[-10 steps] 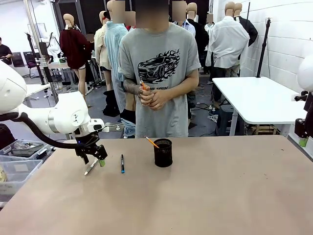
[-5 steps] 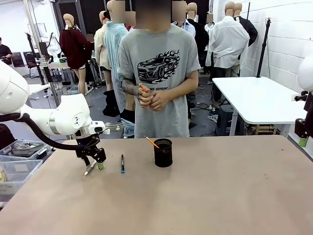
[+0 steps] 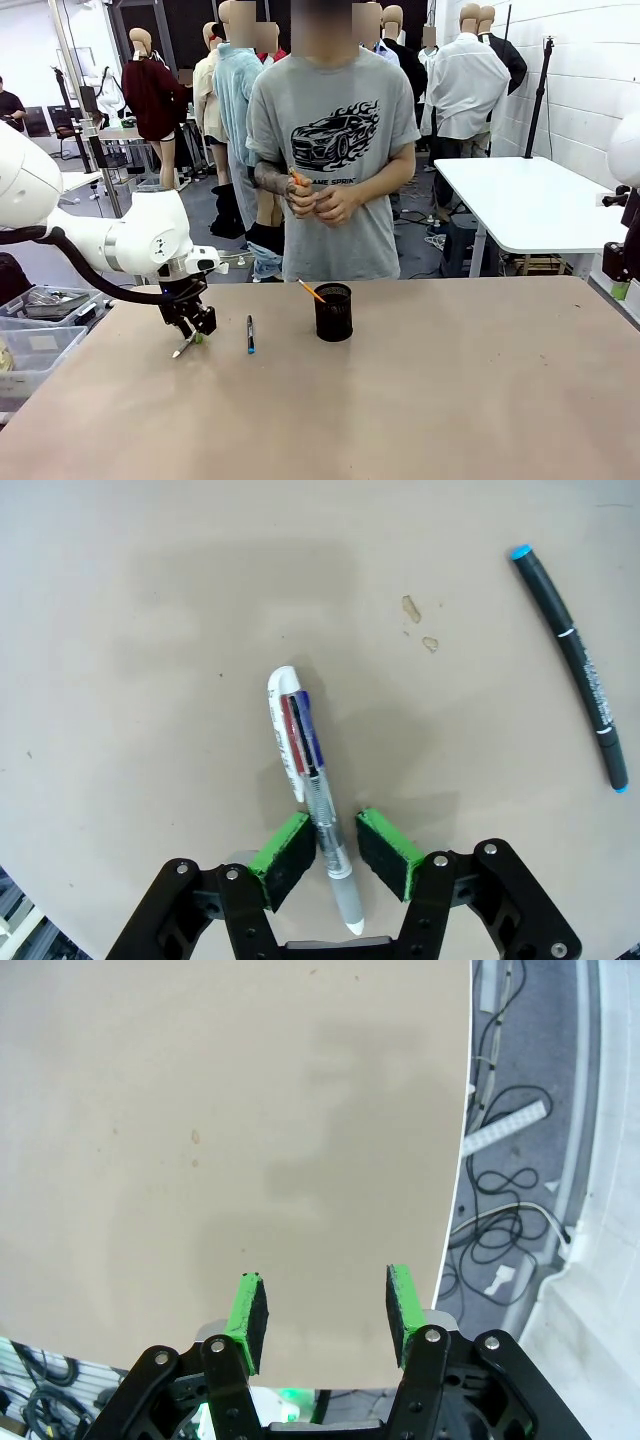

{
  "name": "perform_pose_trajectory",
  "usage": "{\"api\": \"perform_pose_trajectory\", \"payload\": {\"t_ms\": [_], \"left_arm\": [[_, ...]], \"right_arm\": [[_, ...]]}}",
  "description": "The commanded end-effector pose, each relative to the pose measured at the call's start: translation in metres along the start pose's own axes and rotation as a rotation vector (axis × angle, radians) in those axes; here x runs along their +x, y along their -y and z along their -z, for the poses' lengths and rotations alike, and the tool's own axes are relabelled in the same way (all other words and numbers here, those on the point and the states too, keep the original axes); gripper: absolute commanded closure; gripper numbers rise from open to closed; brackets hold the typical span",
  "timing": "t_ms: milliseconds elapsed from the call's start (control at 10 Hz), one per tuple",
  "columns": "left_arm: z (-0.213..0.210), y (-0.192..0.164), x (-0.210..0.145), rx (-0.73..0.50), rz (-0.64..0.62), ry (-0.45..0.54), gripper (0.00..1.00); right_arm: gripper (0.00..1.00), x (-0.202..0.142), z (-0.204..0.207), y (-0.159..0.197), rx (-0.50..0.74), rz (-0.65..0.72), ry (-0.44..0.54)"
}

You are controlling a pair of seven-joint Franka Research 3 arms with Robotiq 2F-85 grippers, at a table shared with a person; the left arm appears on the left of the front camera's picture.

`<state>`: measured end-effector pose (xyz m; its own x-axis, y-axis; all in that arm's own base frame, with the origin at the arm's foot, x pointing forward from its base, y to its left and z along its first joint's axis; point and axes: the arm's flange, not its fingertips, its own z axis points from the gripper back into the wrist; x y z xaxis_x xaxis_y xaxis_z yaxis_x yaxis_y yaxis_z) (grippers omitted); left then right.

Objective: Place the pens into the pen holder.
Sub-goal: Pick up a writing instrument from the table and place it into the Pen holder.

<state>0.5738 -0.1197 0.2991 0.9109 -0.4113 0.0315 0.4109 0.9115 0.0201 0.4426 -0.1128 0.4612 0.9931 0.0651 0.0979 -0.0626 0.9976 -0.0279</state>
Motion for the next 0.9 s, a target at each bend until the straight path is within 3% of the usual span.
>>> {"api": "perform_pose_trajectory", "payload": {"t_ms": [0, 500, 600, 800], "left_arm": [[0.016, 0.01, 0.001, 0.079, 0.002, -0.056, 1.0], [-0.005, 0.014, -0.008, 0.048, 0.058, -0.012, 1.0], [-0.005, 0.01, -0.009, 0.04, 0.044, -0.009, 0.94], [-0.01, 0.004, -0.011, 0.037, 0.028, 0.014, 0.56]], "right_arm": [[0.39, 0.0, 0.0, 0.0, 0.006, 0.0, 0.001], [0.39, 0.0, 0.0, 0.0, 0.006, 0.0, 0.001], [0.39, 0.0, 0.0, 0.0, 0.006, 0.0, 0.001], [0.39, 0.0, 0.0, 0.0, 0.006, 0.0, 0.001]]}}
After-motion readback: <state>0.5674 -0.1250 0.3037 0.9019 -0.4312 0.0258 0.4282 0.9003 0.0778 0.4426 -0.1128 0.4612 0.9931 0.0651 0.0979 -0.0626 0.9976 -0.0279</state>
